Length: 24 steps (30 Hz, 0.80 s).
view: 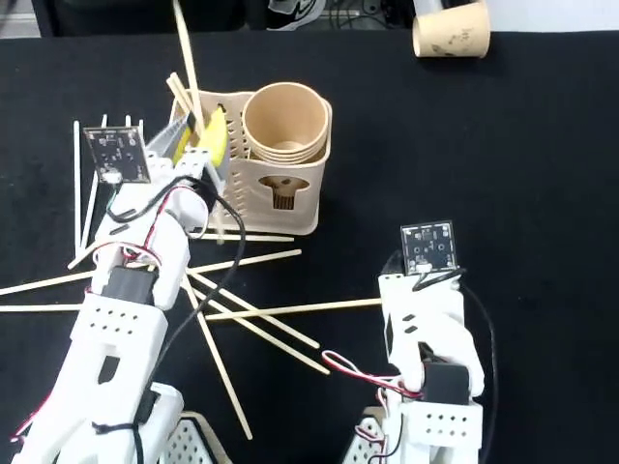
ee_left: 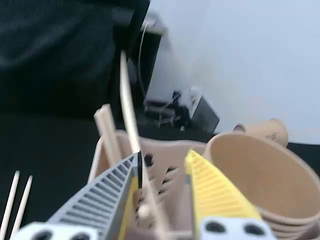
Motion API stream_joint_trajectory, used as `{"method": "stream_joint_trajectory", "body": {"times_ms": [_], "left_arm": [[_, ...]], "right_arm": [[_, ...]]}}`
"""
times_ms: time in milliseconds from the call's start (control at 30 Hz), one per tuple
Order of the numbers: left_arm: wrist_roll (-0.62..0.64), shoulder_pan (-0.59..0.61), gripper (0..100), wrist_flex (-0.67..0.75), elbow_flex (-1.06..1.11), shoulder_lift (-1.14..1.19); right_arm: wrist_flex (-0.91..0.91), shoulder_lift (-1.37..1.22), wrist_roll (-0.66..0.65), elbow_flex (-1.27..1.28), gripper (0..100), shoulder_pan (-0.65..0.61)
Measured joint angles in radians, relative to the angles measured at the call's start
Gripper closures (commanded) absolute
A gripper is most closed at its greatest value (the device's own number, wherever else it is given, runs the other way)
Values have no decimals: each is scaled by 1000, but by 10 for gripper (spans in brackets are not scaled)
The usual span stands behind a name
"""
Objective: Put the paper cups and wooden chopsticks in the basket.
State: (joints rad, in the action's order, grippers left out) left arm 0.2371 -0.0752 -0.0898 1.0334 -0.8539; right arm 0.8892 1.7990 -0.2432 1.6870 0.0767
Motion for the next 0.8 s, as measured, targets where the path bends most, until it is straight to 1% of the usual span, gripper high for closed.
{"method": "stream_joint_trajectory", "body": {"times_ms": [133, 267, 367, 500, 567, 633, 700, 800], "left_arm": [[43, 34, 812, -117, -46, 2], [49, 71, 812, -212, -97, -9], [49, 109, 812, -292, -135, -63], [49, 118, 811, -370, -147, -155], [48, 133, 811, -434, -166, -210], [21, 152, 811, -528, -210, -258], [-37, 176, 811, -640, -267, -285], [-106, 270, 810, -796, -315, -295]], "right_arm": [[0, 0, 0, 0, 983, 0], [0, 0, 0, 0, 983, 0], [0, 0, 0, 0, 983, 0], [0, 0, 0, 0, 983, 0], [0, 0, 0, 0, 983, 0], [0, 0, 0, 0, 983, 0], [0, 0, 0, 0, 983, 0], [0, 0, 0, 0, 983, 0]]}}
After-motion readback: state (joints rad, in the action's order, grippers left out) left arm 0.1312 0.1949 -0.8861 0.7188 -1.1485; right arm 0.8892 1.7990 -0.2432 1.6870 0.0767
